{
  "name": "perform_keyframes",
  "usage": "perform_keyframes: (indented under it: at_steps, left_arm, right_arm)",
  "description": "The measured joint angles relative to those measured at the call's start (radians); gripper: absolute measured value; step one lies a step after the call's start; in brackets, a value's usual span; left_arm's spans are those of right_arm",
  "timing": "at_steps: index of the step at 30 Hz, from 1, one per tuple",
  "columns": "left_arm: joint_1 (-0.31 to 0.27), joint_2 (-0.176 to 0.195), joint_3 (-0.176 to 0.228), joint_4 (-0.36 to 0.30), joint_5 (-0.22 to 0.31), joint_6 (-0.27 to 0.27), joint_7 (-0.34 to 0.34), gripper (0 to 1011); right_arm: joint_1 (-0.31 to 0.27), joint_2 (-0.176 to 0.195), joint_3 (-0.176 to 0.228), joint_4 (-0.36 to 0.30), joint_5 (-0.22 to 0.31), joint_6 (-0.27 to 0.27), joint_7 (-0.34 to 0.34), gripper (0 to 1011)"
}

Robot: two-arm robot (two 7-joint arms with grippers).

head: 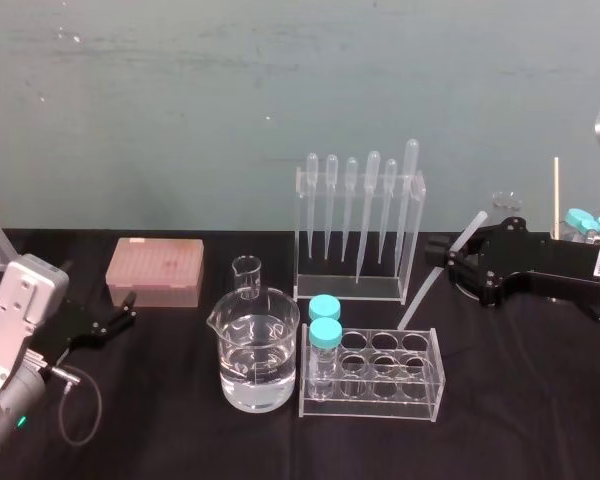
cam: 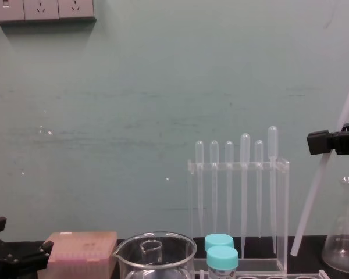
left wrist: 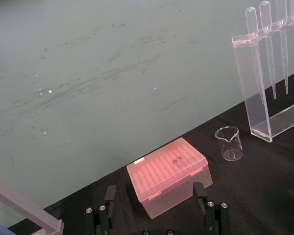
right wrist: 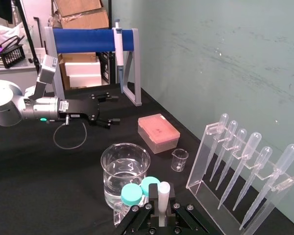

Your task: Pick up the stirring rod with one hand, then place it down.

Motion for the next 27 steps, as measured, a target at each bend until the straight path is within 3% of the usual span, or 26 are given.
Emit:
perform_keyframes:
  at_steps: [27]
  left_arm:
    - [0.0,0.0,0.0,0.0,0.0,0.0,0.0,1000]
  right_arm:
    - [0.052,-0.024,-0.041,0.053,-0.023,0.013,0.022,78]
